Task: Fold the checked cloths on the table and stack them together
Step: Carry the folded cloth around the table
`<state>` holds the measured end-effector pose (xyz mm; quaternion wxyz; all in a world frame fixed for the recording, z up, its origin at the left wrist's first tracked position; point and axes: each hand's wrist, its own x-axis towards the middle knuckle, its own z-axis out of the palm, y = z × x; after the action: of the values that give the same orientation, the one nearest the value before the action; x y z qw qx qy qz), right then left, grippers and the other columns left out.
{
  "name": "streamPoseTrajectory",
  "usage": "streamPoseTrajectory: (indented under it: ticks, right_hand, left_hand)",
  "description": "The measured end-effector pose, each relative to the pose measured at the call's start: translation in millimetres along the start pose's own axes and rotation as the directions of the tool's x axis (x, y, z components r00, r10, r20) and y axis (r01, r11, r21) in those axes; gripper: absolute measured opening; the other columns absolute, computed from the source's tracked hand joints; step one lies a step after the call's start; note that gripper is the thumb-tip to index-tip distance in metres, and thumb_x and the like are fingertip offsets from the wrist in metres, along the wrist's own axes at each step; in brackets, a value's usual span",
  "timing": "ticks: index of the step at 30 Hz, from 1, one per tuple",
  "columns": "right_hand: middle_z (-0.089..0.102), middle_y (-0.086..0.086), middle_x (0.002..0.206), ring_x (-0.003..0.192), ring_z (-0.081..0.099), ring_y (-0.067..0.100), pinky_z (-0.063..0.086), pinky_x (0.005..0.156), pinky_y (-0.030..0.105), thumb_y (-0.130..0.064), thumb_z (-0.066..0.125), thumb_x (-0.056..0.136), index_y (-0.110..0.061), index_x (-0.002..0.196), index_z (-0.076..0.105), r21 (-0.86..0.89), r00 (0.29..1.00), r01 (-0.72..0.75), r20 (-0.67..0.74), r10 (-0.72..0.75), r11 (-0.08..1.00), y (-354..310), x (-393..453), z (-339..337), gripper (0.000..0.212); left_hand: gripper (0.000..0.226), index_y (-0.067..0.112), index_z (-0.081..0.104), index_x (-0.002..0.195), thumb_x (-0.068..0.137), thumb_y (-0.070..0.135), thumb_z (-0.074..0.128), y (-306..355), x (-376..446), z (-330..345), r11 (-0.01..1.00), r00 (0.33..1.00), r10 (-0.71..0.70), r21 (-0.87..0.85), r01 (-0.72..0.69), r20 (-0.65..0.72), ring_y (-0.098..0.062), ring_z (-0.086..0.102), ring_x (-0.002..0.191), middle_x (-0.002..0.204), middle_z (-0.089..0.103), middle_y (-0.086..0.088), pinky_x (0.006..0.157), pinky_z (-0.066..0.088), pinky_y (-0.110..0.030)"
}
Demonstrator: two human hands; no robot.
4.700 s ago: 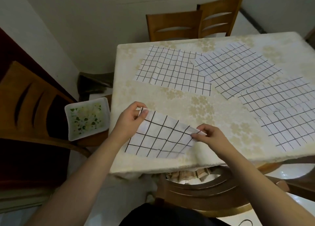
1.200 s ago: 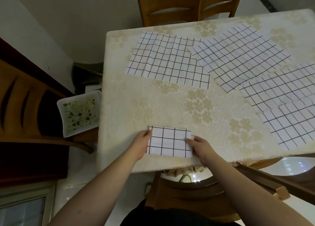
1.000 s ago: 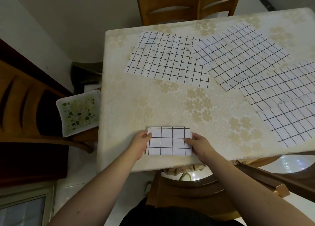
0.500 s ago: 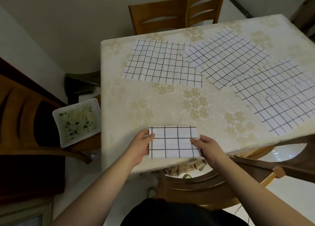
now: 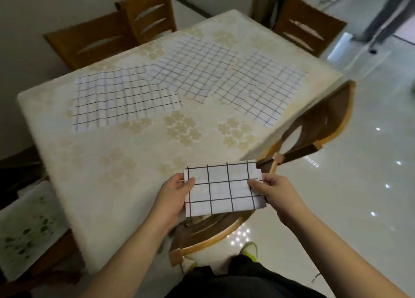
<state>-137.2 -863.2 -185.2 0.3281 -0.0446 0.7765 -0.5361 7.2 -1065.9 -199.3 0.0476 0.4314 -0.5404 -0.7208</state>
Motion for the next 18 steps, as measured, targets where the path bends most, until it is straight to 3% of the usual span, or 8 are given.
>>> streamPoseTrajectory:
  ticks: [3,8,10,14,15,18]
  right_hand:
    - [0.075,0.013,0.088,0.088,0.071,0.033,0.056,0.082,0.049,-0.018,0.071,0.084,-0.009,0.088,0.074,0.066,0.996,0.018,-0.09,-0.012,0.998,10.1,-14.7,-35.5,0.011]
    - [0.075,-0.002,0.073,0.067,0.068,0.011,0.054,0.062,0.021,-0.007,0.066,0.087,-0.013,0.083,0.073,0.191,0.978,0.043,-0.21,-0.002,0.981,29.2,-38.6,-104.0,0.01]
    - [0.074,0.002,0.075,0.068,0.067,0.013,0.053,0.064,0.024,-0.007,0.066,0.087,-0.011,0.082,0.073,0.22,0.971,0.038,-0.24,0.016,0.975,42.9,-47.5,-138.2,0.01]
    - [0.076,0.01,0.086,0.075,0.07,0.019,0.056,0.071,0.033,-0.009,0.065,0.087,-0.009,0.089,0.073,0.3,0.952,0.019,-0.296,0.074,0.954,74.0,-67.6,-211.7,0.008]
    - [0.076,0.009,0.086,0.076,0.07,0.019,0.056,0.071,0.033,-0.009,0.065,0.087,-0.009,0.09,0.073,0.313,0.948,0.023,-0.308,0.079,0.949,80.7,-72.2,-229.4,0.009]
    - [0.076,0.004,0.083,0.074,0.07,0.015,0.055,0.068,0.029,-0.009,0.064,0.088,-0.009,0.092,0.073,0.354,0.935,0.034,-0.341,0.095,0.935,96.7,-85.3,-278.4,0.009]
  left_hand:
    - [0.024,0.009,0.062,0.117,0.095,0.02,0.062,5.1,-6.2,38.6,0.997,0.999,0.023,0.07,-0.025,0.038,-0.028,0.072,0.091,0.104,0.074,-0.011,0.081,0.059,-0.047]
    - [0.015,0.011,0.065,0.107,0.096,0.019,0.06,6.0,-22.9,116.6,0.991,0.984,0.001,0.135,-0.026,0.179,-0.02,0.073,0.083,0.097,0.075,-0.007,0.066,0.059,-0.032]
    - [0.014,0.01,0.064,0.108,0.096,0.017,0.059,3.0,-32.0,153.2,0.99,0.977,-0.01,0.143,-0.022,0.215,-0.021,0.072,0.085,0.1,0.075,-0.008,0.066,0.06,-0.032]
    - [0.02,0.006,0.062,0.112,0.096,0.018,0.059,-10.2,-51.1,228.5,0.985,0.957,-0.046,0.174,-0.004,0.285,-0.029,0.069,0.096,0.11,0.072,-0.016,0.086,0.056,-0.048]
    - [0.02,0.007,0.063,0.113,0.096,0.019,0.059,-15.4,-54.6,246.7,0.981,0.95,-0.058,0.192,-0.001,0.306,-0.029,0.07,0.098,0.11,0.072,-0.015,0.085,0.058,-0.048]
    - [0.015,0.014,0.064,0.109,0.096,0.015,0.059,-30.4,-67.7,297.8,0.968,0.926,-0.091,0.251,-0.004,0.367,-0.02,0.073,0.089,0.1,0.076,-0.005,0.063,0.059,-0.032]
